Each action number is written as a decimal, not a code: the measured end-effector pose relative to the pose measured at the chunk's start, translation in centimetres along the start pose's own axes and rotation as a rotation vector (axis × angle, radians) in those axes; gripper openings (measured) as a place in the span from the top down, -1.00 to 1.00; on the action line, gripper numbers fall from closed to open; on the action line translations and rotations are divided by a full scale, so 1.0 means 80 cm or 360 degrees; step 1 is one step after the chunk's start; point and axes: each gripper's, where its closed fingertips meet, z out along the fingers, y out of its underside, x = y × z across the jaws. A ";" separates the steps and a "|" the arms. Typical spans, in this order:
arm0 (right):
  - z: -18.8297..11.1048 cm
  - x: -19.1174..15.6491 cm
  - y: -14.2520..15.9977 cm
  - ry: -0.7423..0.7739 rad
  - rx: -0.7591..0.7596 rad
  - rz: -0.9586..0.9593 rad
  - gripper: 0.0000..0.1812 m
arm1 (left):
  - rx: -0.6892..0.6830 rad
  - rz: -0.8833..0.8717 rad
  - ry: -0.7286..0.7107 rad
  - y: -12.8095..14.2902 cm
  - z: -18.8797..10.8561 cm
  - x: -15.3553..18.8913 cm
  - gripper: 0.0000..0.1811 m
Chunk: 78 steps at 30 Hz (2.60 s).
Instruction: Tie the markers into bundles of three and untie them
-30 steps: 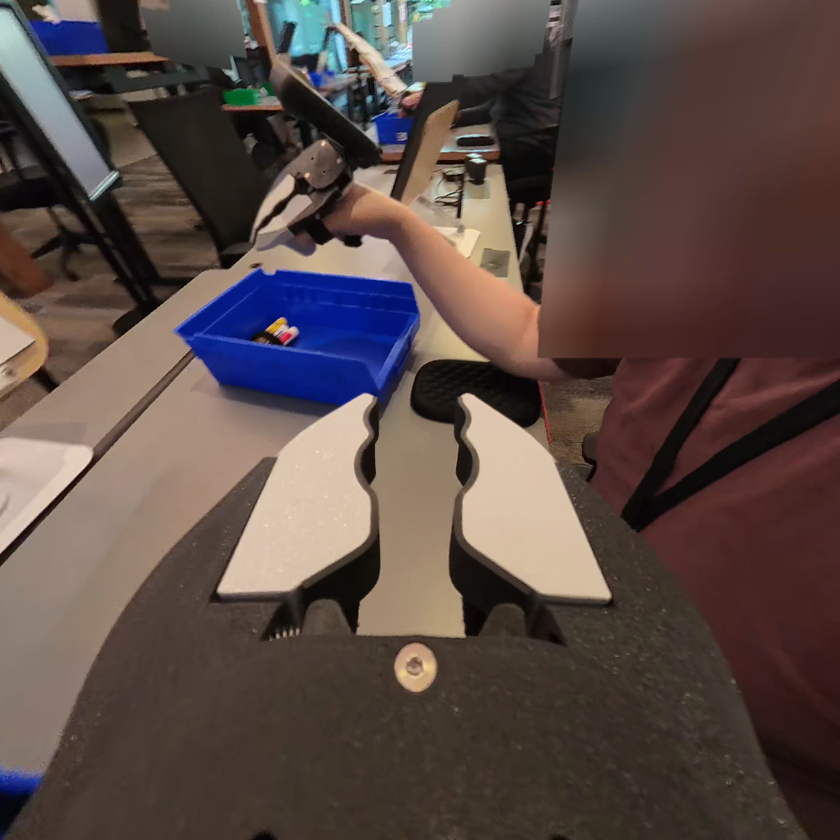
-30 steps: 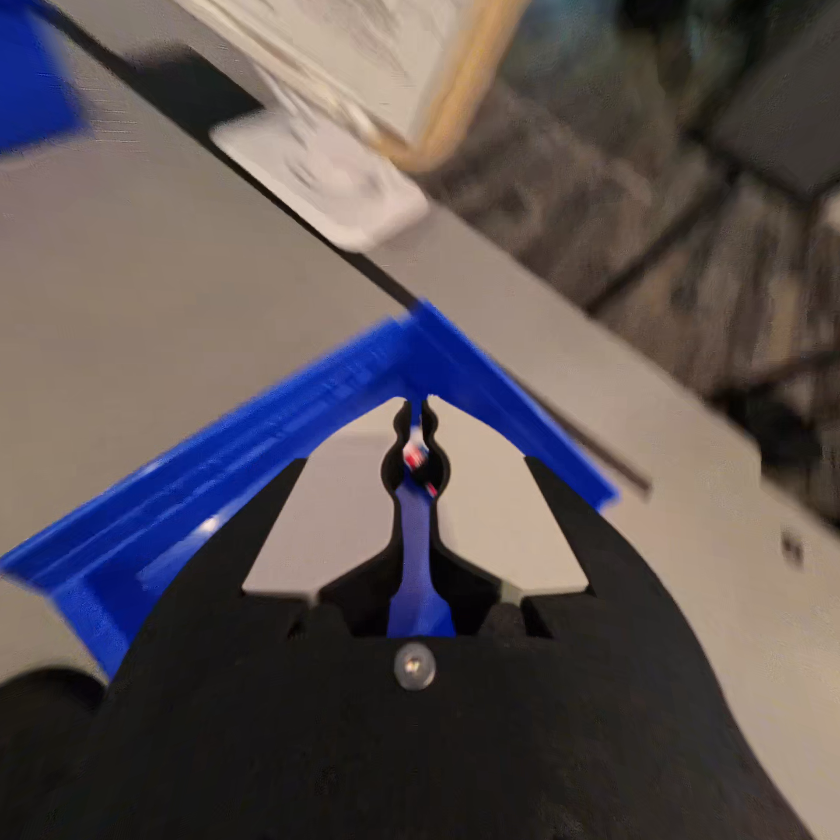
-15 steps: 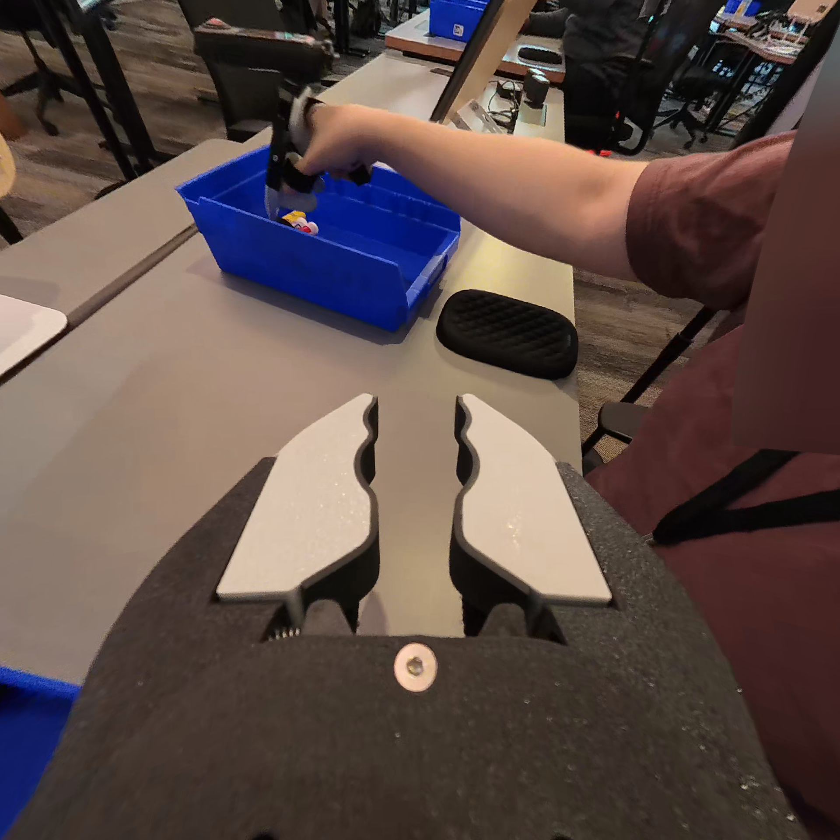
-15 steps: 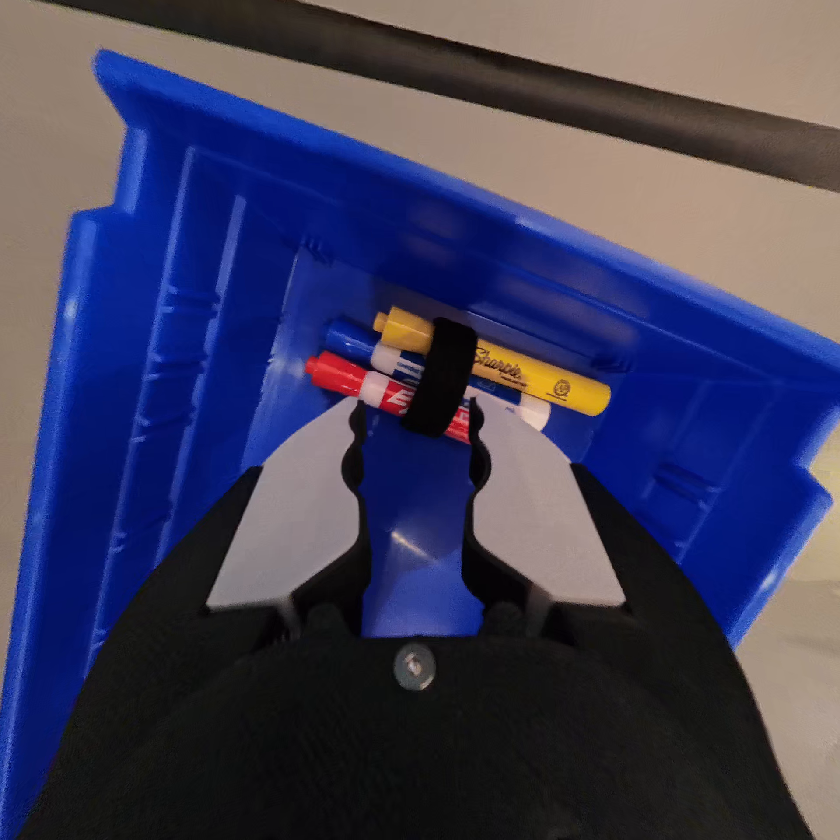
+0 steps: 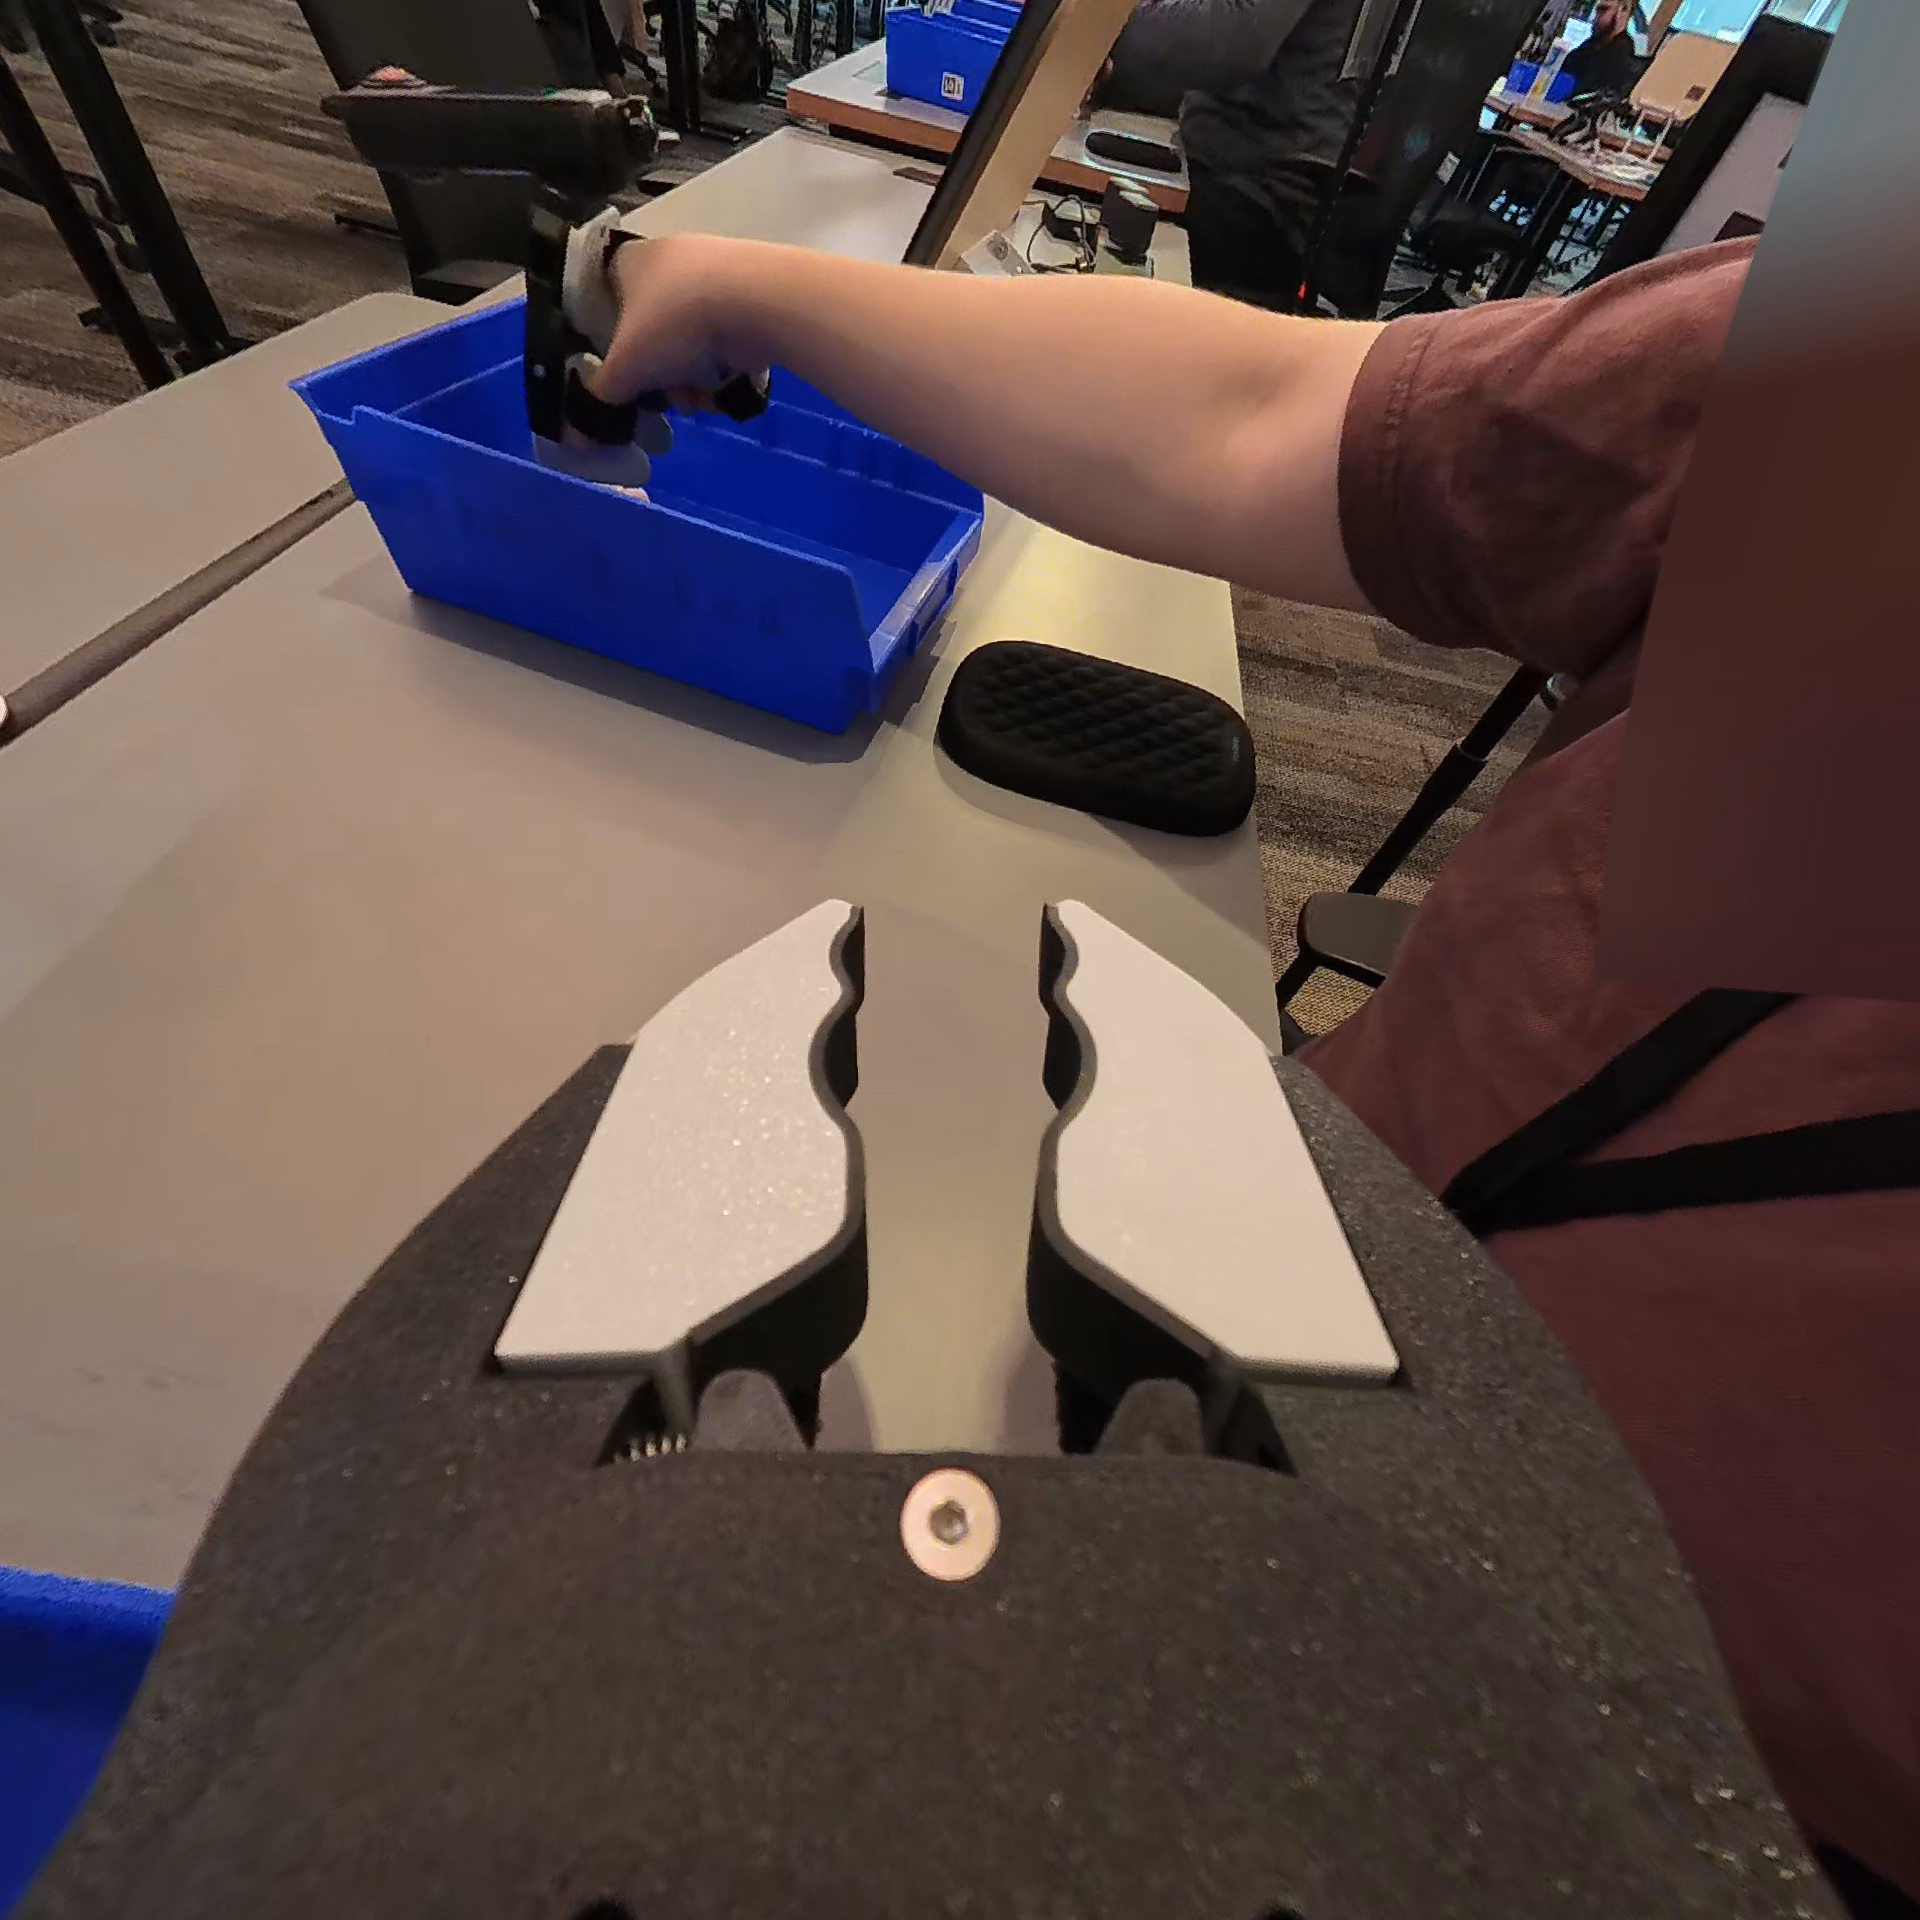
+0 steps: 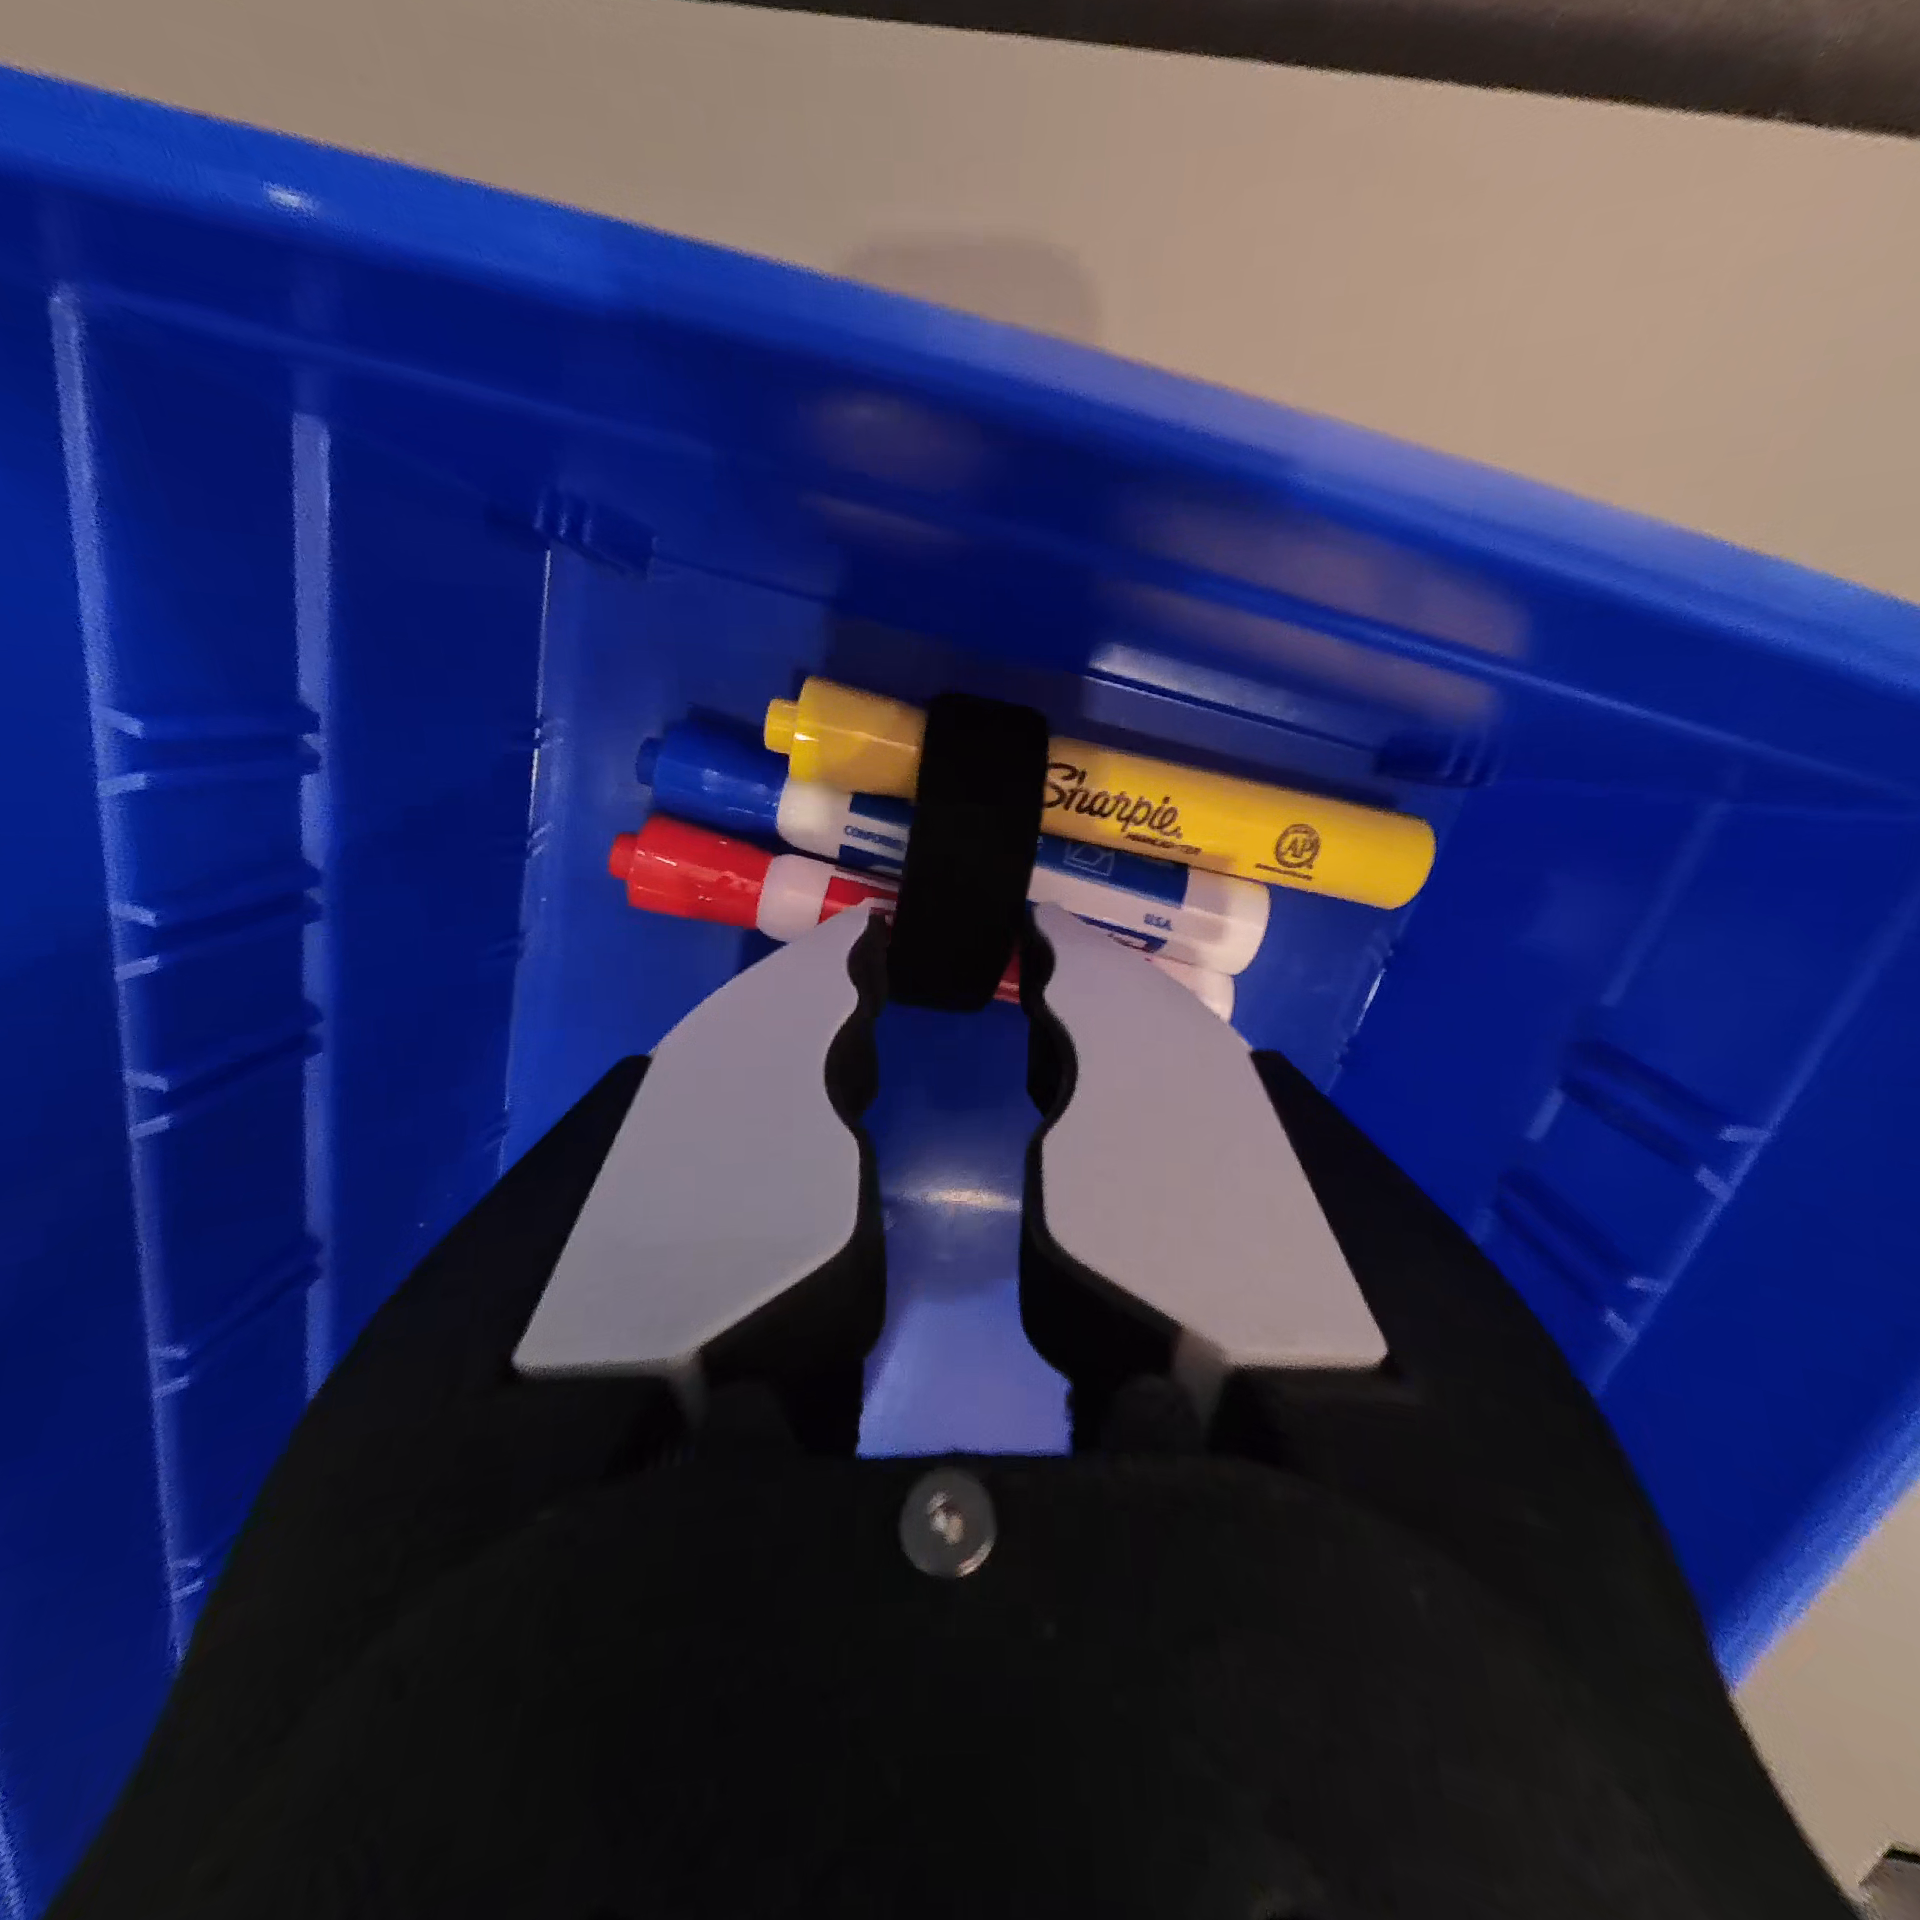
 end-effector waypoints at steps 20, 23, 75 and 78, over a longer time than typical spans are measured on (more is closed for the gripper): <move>-0.019 -0.002 -0.006 0.0072 0.0028 -0.0036 0.73 | -0.0067 -0.0008 0.0051 0.014 0.003 0.012 0.65; -0.022 -0.002 -0.006 0.0076 0.0026 -0.0041 0.73 | -0.0079 -0.0005 0.0055 0.014 0.005 0.013 0.65; -0.306 -0.099 -0.015 -0.0624 0.2123 -0.0618 0.51 | -0.1153 -0.0239 -0.1062 0.095 -0.220 -0.171 0.58; -0.299 -0.098 -0.016 -0.0541 0.2094 -0.0657 0.51 | -0.1424 -0.0179 -0.0862 0.142 -0.212 -0.183 0.58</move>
